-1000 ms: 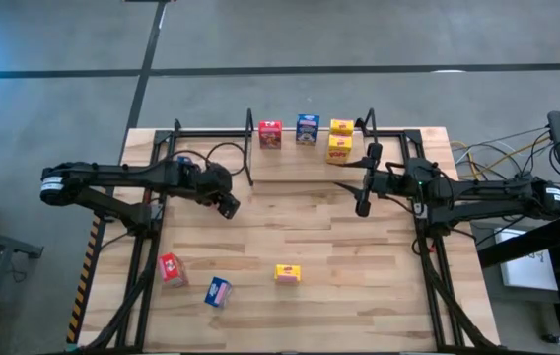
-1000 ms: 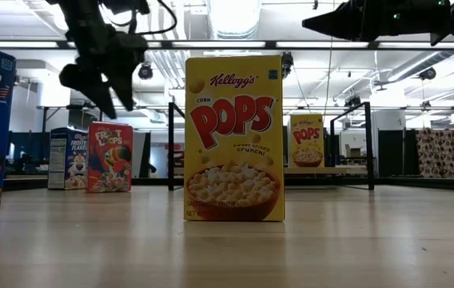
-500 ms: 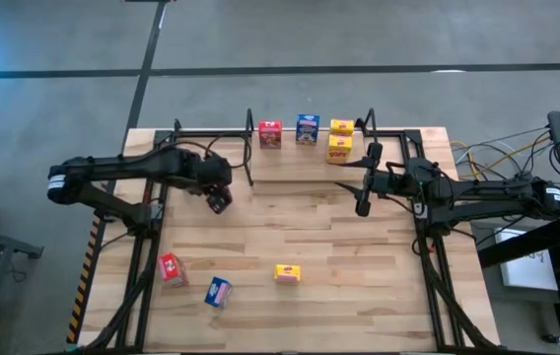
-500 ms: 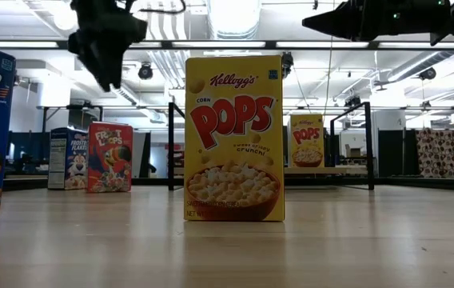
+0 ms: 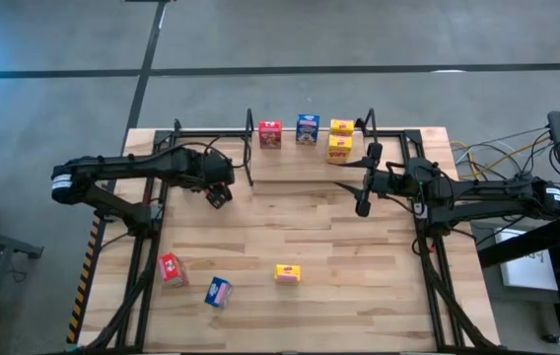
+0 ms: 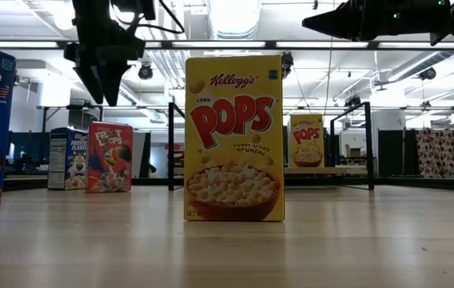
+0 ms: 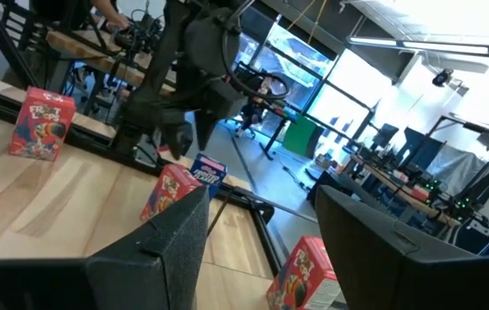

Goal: Stack cereal on shelf
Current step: Put the top red cereal box on the shelf aligned with the other red cereal box

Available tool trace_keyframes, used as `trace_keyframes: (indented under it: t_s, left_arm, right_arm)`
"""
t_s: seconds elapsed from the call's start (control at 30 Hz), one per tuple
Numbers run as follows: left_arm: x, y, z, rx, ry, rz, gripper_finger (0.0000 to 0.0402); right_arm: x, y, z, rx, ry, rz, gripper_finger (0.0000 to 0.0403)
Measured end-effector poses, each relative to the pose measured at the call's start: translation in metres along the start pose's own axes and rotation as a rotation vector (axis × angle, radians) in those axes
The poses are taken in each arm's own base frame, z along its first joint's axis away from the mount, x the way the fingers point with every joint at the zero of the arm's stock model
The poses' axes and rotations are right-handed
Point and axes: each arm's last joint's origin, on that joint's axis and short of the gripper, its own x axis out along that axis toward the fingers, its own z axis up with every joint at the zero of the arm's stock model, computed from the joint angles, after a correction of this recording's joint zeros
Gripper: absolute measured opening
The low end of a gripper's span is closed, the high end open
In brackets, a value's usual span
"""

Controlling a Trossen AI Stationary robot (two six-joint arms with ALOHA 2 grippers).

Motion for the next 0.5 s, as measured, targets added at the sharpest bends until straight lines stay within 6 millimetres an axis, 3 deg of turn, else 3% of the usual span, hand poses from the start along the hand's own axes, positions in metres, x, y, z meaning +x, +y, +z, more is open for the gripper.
trace_keyframes:
  t_s: [0.13,0.33,0.4,0.5]
  left_arm:
    - [-0.0001,0.0,-0.0001,0.048,0.004,-0.009,0.0252]
    - [0.0005,-0.0005,0.0005,0.015,0.005,-0.011,0.0115]
    - [0.0008,0.0001,0.0009,0.011,0.008,-0.013,0.0101]
    - [0.0019,0.0004,0.0016,0.002,0.02,-0.033,0.0117]
  right_arm:
    - [0.0,0.0,0.0,0.003,0.0,0.0,0.0206]
    - [0.0,0.0,0.0001,0.003,-0.001,0.0,0.0206]
    - [0.0,0.0,0.0001,0.003,-0.001,0.0,0.0206]
    - [0.0,0.0,0.0001,0.003,-0.001,0.0,0.0206]
